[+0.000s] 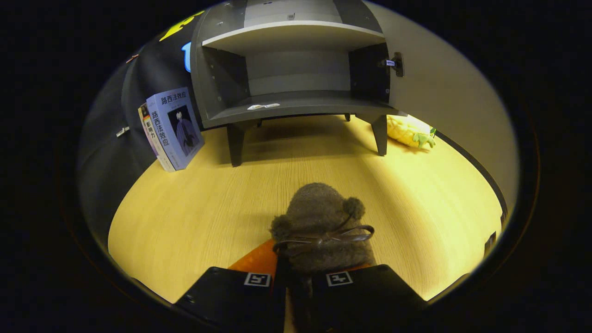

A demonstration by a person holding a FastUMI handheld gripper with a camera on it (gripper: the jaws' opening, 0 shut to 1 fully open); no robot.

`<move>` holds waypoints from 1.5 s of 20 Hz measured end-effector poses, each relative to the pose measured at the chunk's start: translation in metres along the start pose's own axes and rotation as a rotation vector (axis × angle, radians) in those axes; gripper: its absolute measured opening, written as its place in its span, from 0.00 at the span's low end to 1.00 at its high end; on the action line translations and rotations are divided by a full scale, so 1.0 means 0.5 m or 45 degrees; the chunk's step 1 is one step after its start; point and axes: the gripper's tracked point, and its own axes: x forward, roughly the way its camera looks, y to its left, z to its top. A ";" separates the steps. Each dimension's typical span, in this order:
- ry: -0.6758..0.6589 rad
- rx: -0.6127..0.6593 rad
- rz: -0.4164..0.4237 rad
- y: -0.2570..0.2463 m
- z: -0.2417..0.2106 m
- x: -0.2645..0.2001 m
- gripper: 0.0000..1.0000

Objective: Open the shoe cabinet door, grab the shoes and put them into the shoe cabinet, then close the shoe cabinet door.

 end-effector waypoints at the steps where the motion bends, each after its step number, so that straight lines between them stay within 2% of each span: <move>1: 0.005 -0.003 0.008 0.003 -0.005 0.001 0.29; 3: 0.015 0.014 0.050 0.012 -0.002 -0.001 0.30; 4: 0.032 0.019 0.076 0.014 -0.004 -0.009 0.10; 7: 0.039 0.039 0.117 0.008 0.009 -0.021 0.10; 10: -0.004 0.097 0.137 0.003 0.076 -0.072 0.10; 17: -0.120 0.150 0.152 -0.002 0.310 -0.236 0.10; 21: -0.154 0.169 0.158 0.006 0.438 -0.293 0.10; 25: -0.183 0.158 0.194 0.028 0.565 -0.324 0.10; 30: -0.269 0.089 0.221 0.057 0.753 -0.312 0.09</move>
